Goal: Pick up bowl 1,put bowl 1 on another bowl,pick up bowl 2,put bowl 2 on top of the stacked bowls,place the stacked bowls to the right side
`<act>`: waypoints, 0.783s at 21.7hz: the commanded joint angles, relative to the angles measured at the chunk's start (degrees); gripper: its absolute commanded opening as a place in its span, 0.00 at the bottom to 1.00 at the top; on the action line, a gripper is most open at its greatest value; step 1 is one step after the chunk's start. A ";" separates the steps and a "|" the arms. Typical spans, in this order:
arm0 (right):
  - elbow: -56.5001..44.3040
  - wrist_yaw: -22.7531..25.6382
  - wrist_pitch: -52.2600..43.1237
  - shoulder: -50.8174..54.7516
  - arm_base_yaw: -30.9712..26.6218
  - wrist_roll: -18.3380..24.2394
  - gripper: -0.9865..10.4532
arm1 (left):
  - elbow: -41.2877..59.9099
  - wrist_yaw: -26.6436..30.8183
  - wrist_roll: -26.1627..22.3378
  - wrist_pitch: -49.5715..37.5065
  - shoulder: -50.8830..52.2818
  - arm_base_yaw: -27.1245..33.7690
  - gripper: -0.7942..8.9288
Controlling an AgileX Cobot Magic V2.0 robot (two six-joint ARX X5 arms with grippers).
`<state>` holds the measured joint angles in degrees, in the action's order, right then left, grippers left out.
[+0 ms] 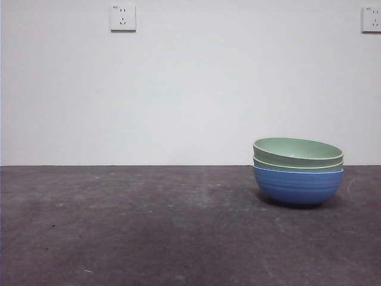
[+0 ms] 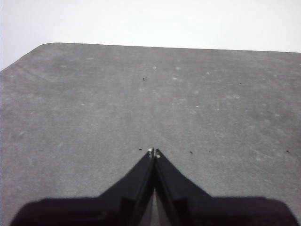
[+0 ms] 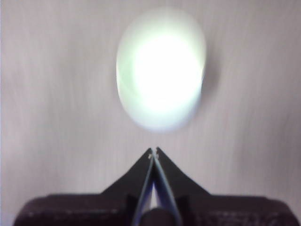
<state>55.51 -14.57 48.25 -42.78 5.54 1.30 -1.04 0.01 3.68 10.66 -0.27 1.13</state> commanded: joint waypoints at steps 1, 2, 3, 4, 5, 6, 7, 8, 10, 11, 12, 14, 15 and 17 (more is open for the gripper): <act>-6.99 -0.33 -8.35 7.30 -0.92 -0.83 0.09 | 0.83 -0.09 0.42 -0.04 0.15 0.20 0.08; -11.06 -0.02 -12.07 10.73 -1.51 -0.79 0.09 | 0.83 -0.09 0.42 -0.02 0.15 0.20 0.08; -16.28 -0.04 -17.09 14.43 -2.16 -0.79 0.09 | 0.83 -0.09 0.42 -0.04 0.15 0.20 0.08; -21.42 -0.07 -22.10 17.73 -2.60 -0.92 0.09 | 0.83 -0.09 0.42 -0.02 0.15 0.20 0.08; -26.60 -0.07 -26.99 21.00 -2.82 -1.64 0.09 | 0.83 -0.09 0.42 -0.04 0.15 0.20 0.08; -31.39 -0.07 -30.86 24.17 -2.93 -2.45 0.09 | 0.83 -0.09 0.42 -0.04 0.15 0.20 0.08; -35.58 -0.04 -33.79 26.93 -2.91 -3.15 0.09 | 0.83 -0.09 0.42 -0.04 0.15 0.20 0.08; -39.19 0.11 -35.95 29.27 -2.91 -3.74 0.09 | 0.83 -0.09 0.42 -0.04 0.15 0.20 0.08; -43.17 1.57 -37.62 32.02 -2.91 -4.44 0.09 | 0.83 -0.09 0.42 -0.04 0.15 0.20 0.08; -44.96 2.80 -37.75 33.48 -2.91 -4.68 0.09 | 0.83 -0.09 0.42 -0.04 0.15 0.20 0.08; -46.53 3.67 -37.75 34.86 -2.91 -5.07 0.09 | 0.81 -0.09 0.42 -0.04 0.15 0.20 0.08; -49.03 4.96 -37.68 37.29 -2.91 -6.29 0.09 | 0.83 -0.09 0.42 -0.04 0.15 0.20 0.08; -49.99 5.51 -37.68 38.27 -2.91 -6.56 0.09 | 0.83 -0.09 0.42 -0.04 0.15 0.20 0.08; -51.91 5.97 -37.68 40.33 -2.91 -6.91 0.09 | 0.83 -0.09 0.42 -0.04 0.15 0.20 0.08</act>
<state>4.36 -8.82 11.20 -3.05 2.63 -4.36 -1.04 0.01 3.70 10.63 -0.27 1.13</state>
